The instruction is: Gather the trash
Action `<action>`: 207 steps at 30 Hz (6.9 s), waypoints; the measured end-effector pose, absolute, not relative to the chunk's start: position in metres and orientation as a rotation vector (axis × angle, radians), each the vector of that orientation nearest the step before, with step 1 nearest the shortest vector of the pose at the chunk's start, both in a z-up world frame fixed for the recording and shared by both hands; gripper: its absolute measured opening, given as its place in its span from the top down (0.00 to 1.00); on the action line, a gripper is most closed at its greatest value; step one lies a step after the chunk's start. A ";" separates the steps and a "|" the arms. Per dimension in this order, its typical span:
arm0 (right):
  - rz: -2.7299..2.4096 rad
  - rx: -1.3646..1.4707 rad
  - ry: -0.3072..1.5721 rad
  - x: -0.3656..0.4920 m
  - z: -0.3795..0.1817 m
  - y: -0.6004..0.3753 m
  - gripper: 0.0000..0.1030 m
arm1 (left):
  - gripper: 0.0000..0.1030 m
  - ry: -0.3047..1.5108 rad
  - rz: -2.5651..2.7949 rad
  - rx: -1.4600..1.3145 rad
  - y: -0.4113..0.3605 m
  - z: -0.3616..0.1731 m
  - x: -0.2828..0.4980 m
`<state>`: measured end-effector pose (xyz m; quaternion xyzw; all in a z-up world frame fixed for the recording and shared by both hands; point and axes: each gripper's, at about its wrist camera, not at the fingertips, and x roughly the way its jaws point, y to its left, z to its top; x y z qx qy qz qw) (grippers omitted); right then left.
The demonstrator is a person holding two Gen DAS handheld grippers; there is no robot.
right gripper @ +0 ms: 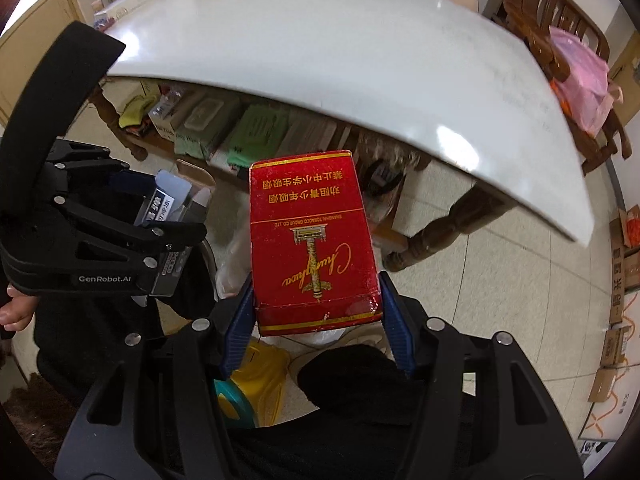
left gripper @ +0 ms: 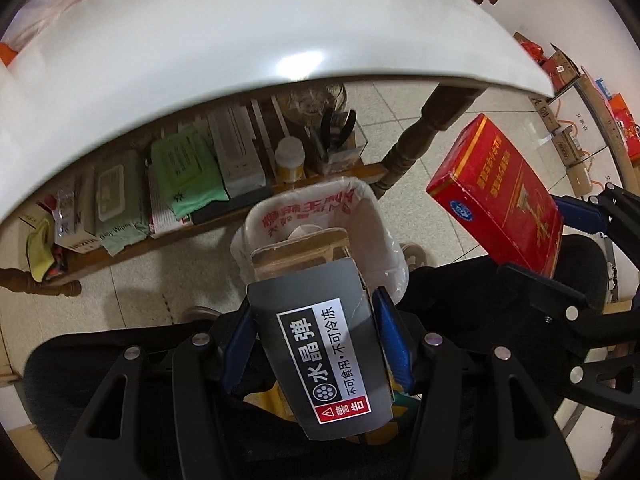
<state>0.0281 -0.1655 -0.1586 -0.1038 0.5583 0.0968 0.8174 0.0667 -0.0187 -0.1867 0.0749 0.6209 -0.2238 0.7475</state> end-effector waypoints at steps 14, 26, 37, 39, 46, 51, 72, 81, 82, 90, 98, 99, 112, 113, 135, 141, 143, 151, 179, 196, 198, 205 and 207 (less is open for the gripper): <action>0.153 -0.186 1.272 0.048 -0.243 -0.165 0.45 | 0.46 1.486 -0.449 0.106 -0.025 -0.270 0.078; 0.132 -0.178 1.349 0.067 -0.289 -0.169 0.45 | 0.46 1.541 -0.415 0.113 -0.030 -0.315 0.092; 0.124 -0.181 1.448 0.093 -0.349 -0.172 0.45 | 0.53 1.643 -0.375 0.086 -0.030 -0.362 0.115; 0.133 -0.192 1.472 0.096 -0.363 -0.170 0.45 | 0.53 1.645 -0.358 0.102 -0.029 -0.367 0.117; 0.148 -0.180 1.549 0.104 -0.396 -0.167 0.44 | 0.53 1.695 -0.335 0.099 -0.030 -0.387 0.119; 0.157 -0.173 1.547 0.104 -0.394 -0.164 0.38 | 0.49 1.699 -0.327 0.111 -0.030 -0.388 0.120; 0.057 -0.148 1.457 0.089 -0.350 -0.176 0.38 | 0.26 1.613 -0.267 0.123 -0.015 -0.361 0.107; 0.028 -0.136 1.247 0.052 -0.263 -0.172 0.32 | 0.21 1.428 -0.193 0.131 -0.003 -0.298 0.089; 0.036 -0.132 1.227 0.049 -0.255 -0.170 0.32 | 0.20 1.393 -0.189 0.129 -0.002 -0.286 0.085; 0.060 -0.066 1.012 0.019 -0.168 -0.165 0.23 | 0.17 1.174 -0.157 0.090 0.006 -0.203 0.061; 0.043 -0.044 0.811 -0.006 -0.100 -0.163 0.14 | 0.11 0.916 -0.140 0.078 0.007 -0.116 0.032; 0.041 -0.039 0.789 -0.010 -0.093 -0.164 0.14 | 0.11 0.876 -0.124 0.084 0.007 -0.104 0.028; -0.053 -0.048 0.461 -0.060 -0.002 -0.166 0.07 | 0.07 0.574 -0.067 0.104 0.006 -0.001 -0.014; -0.057 -0.048 0.440 -0.064 0.003 -0.166 0.07 | 0.07 0.571 -0.071 0.096 0.008 0.003 -0.015; -0.096 -0.054 0.313 -0.096 0.038 -0.158 0.06 | 0.07 0.430 -0.037 0.031 0.007 0.046 -0.049; -0.102 -0.057 0.316 -0.095 0.038 -0.157 0.06 | 0.07 0.439 -0.040 0.029 0.007 0.045 -0.047; -0.103 -0.058 0.318 -0.095 0.039 -0.156 0.06 | 0.07 0.441 -0.039 0.028 0.007 0.044 -0.047; -0.113 -0.064 0.322 -0.093 0.038 -0.152 0.06 | 0.07 0.456 -0.038 0.033 0.008 0.042 -0.046; -0.116 -0.068 0.324 -0.092 0.039 -0.149 0.06 | 0.07 0.475 -0.028 0.027 0.012 0.038 -0.045; -0.111 -0.077 0.326 -0.089 0.038 -0.149 0.06 | 0.07 0.499 -0.032 0.027 0.015 0.036 -0.039; -0.109 -0.077 0.328 -0.088 0.038 -0.149 0.06 | 0.07 0.508 -0.032 0.023 0.016 0.035 -0.038; -0.109 -0.079 0.332 -0.085 0.036 -0.149 0.06 | 0.07 0.504 -0.013 0.033 0.017 0.035 -0.036; -0.105 -0.077 0.334 -0.083 0.035 -0.149 0.06 | 0.07 0.499 0.000 0.039 0.017 0.035 -0.037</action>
